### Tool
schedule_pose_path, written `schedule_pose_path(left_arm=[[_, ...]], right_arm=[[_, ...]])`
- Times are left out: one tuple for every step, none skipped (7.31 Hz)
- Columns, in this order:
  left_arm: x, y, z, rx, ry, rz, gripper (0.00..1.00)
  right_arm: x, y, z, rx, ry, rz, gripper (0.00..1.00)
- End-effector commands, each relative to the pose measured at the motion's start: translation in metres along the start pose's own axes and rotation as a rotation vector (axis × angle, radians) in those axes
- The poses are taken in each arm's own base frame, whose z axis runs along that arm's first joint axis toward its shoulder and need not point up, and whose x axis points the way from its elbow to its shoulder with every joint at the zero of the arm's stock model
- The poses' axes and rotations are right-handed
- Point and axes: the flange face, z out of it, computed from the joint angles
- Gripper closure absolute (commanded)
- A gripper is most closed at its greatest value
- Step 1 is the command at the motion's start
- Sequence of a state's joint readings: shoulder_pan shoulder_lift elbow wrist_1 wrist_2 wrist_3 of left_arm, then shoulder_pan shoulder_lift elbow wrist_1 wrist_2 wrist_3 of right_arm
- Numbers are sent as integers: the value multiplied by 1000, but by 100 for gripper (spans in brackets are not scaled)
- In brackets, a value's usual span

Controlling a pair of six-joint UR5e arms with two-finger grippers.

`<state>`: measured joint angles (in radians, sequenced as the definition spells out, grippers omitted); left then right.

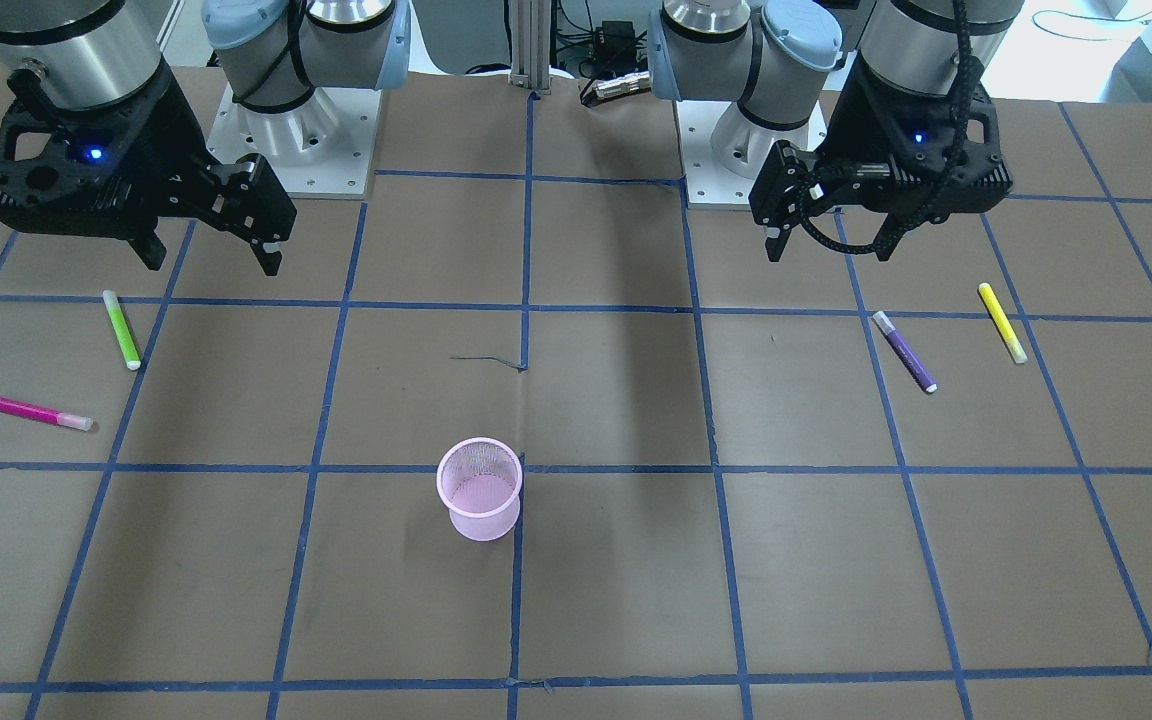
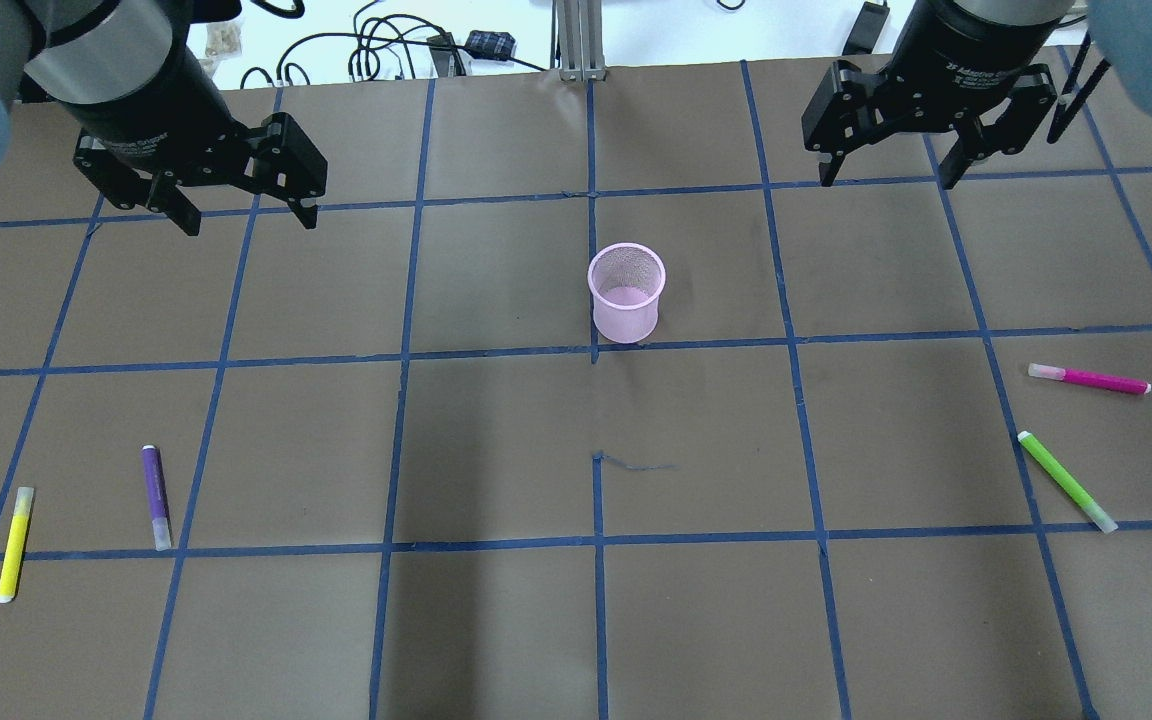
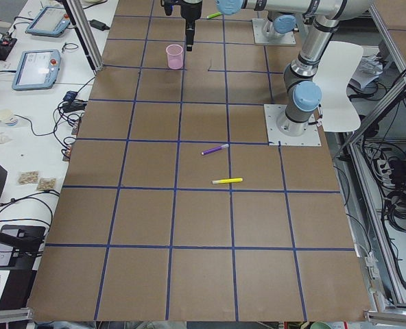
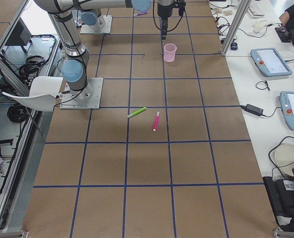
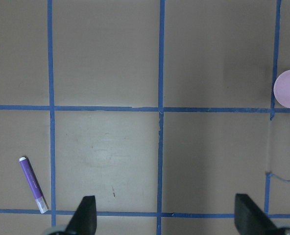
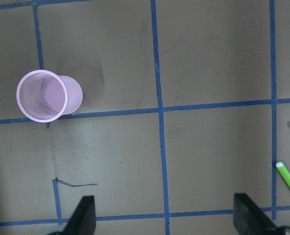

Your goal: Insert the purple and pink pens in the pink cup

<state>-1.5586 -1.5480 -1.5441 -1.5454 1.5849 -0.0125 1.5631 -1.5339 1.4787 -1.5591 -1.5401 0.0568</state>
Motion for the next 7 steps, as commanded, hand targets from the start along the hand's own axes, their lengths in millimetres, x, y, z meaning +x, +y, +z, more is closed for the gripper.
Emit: schedule_pose_path(left_arm=[[-1, 0, -1, 5, -6, -1, 0], [-1, 0, -2, 6, -6, -1, 0], [-1, 0, -1, 2, -6, -1, 0], [-1, 0, -1, 3, -4, -1, 0], [-2, 0, -1, 3, -6, 6, 0], [-2, 0, -1, 3, -8, 20, 0], [-2, 0, 0, 2, -8, 20, 0]], right_arm=[[0, 0, 1, -2, 0, 0, 0], [0, 0, 1, -2, 0, 0, 0], [0, 0, 1, 0, 0, 0, 0], [0, 0, 2, -4, 0, 0, 0], [2, -1, 1, -2, 0, 2, 0], [8, -4, 0, 3, 1, -85, 0], [33, -9, -2, -1, 6, -200, 0]])
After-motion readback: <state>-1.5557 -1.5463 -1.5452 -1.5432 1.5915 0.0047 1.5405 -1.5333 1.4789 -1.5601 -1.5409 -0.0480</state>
